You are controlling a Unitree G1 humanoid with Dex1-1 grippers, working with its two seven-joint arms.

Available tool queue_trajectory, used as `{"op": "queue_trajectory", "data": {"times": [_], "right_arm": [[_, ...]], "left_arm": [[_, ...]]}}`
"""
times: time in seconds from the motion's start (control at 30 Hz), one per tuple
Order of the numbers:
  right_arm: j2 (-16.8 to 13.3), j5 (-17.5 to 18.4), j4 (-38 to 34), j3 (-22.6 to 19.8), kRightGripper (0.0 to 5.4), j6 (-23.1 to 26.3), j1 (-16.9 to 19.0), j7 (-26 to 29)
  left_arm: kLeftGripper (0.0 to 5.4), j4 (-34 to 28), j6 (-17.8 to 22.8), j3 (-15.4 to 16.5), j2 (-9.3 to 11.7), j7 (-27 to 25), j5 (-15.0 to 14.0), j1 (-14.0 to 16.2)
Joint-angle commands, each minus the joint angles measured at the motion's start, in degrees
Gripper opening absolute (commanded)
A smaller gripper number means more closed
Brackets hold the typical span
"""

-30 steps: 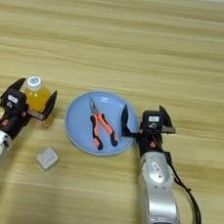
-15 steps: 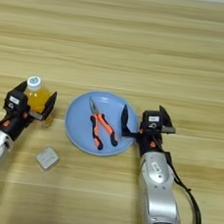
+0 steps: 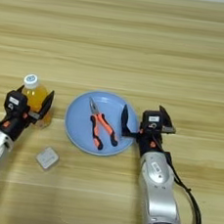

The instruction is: Move the objects on the table

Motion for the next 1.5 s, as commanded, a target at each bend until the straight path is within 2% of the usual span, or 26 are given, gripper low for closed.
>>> {"op": "queue_trajectory", "data": {"times": [0.03, 0.17, 0.7, 1.0, 1.3, 1.5], "right_arm": [[0.07, -0.57, -0.31, 0.61, 5.40, 0.37, -0.06, -0.08], [0.22, -0.99, -1.25, 1.72, 5.40, 0.10, 0.35, 0.54], [-0.50, -3.10, -10.48, 15.46, 5.40, -2.86, 5.44, 10.68], [-2.30, -5.89, -15.28, 23.84, 5.40, -5.27, 8.41, 15.16], [-2.00, -7.80, -15.59, 25.42, 5.40, -5.54, 8.19, 14.03], [-1.73, -8.25, -15.22, 25.44, 5.40, -5.52, 7.73, 13.03]], "left_arm": [[3.48, -0.50, -0.24, 0.13, 0.04, -0.65, -0.88, -0.39], [3.48, -3.12, 0.35, 0.09, 0.07, -0.71, -0.93, -0.04], [3.45, -18.53, 8.93, -1.77, 0.01, -1.19, -1.39, 0.81], [3.45, -22.49, 11.10, -5.23, -0.18, -2.24, -1.03, 2.52], [3.45, -24.75, 12.19, -9.87, -0.83, -3.42, -1.14, 4.25], [3.45, -26.33, 12.85, -11.73, -0.49, -4.16, -1.29, 4.92]]}}
